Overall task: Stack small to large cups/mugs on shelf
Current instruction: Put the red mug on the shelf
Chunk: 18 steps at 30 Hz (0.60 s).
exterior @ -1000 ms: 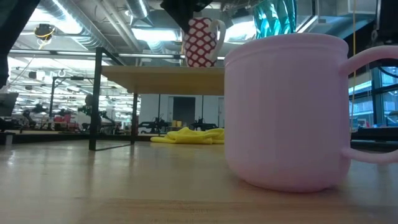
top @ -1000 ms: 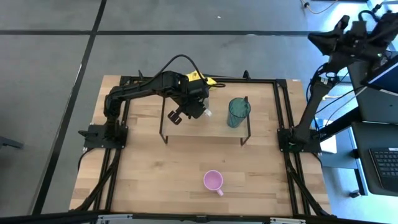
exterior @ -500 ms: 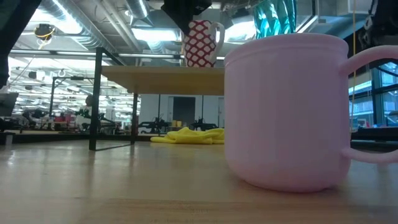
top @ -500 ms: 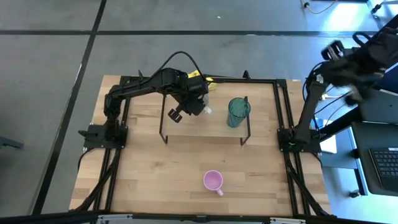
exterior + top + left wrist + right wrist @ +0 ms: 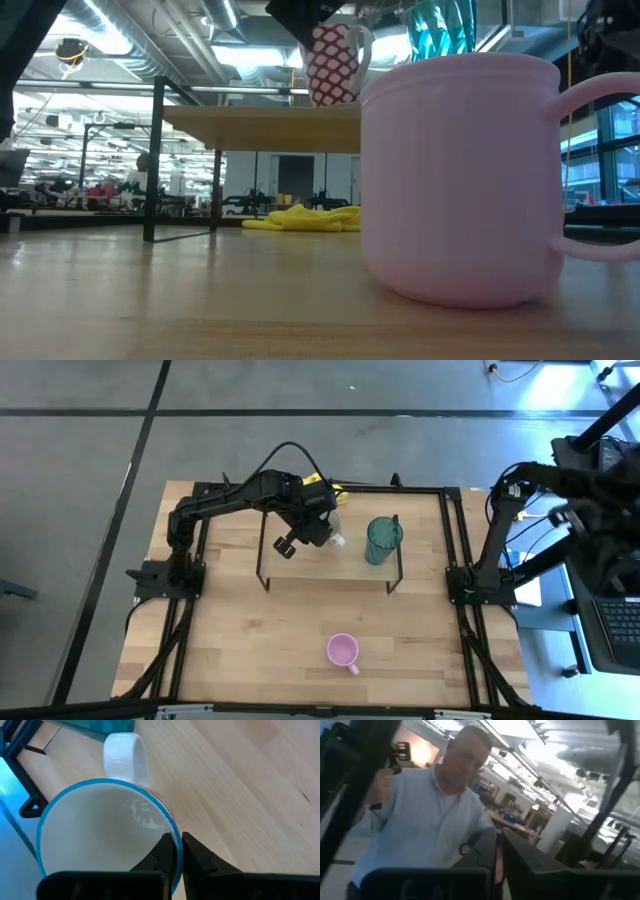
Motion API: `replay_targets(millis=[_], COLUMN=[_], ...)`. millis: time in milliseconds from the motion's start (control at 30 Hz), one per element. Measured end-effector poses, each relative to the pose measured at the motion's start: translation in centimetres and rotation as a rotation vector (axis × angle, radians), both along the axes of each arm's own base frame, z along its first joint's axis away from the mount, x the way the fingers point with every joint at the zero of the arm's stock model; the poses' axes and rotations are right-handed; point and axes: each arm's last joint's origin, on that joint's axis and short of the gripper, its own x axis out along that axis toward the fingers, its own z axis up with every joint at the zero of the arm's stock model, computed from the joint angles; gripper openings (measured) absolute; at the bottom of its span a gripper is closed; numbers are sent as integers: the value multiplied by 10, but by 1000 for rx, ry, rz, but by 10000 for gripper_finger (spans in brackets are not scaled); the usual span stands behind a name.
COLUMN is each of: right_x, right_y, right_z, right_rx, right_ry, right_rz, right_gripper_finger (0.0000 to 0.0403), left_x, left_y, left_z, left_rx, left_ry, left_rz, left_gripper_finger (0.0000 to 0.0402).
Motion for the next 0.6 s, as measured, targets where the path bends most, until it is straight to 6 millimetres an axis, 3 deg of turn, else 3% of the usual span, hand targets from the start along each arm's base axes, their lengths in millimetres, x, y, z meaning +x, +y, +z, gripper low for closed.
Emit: replay_targets(millis=[233,367,467,600], right_x=[21,41,64,105], right_y=[36,49,70,83], right_z=[-4,-3,-10,-22], right_rx=[60,149,139,185], right_ry=[207,274,326,420], right_rz=[-280,-321,-331,-566], right_gripper_finger=[29,21,17,17], left_x=[0,0,0,0], left_y=[0,0,0,0], left_z=[0,0,0,0], left_rx=[-2,-2,-1,-1], left_ry=[0,-1,-3,-2], left_rz=[-2,-2,-2,-3], left_gripper_finger=[11,11,11,11])
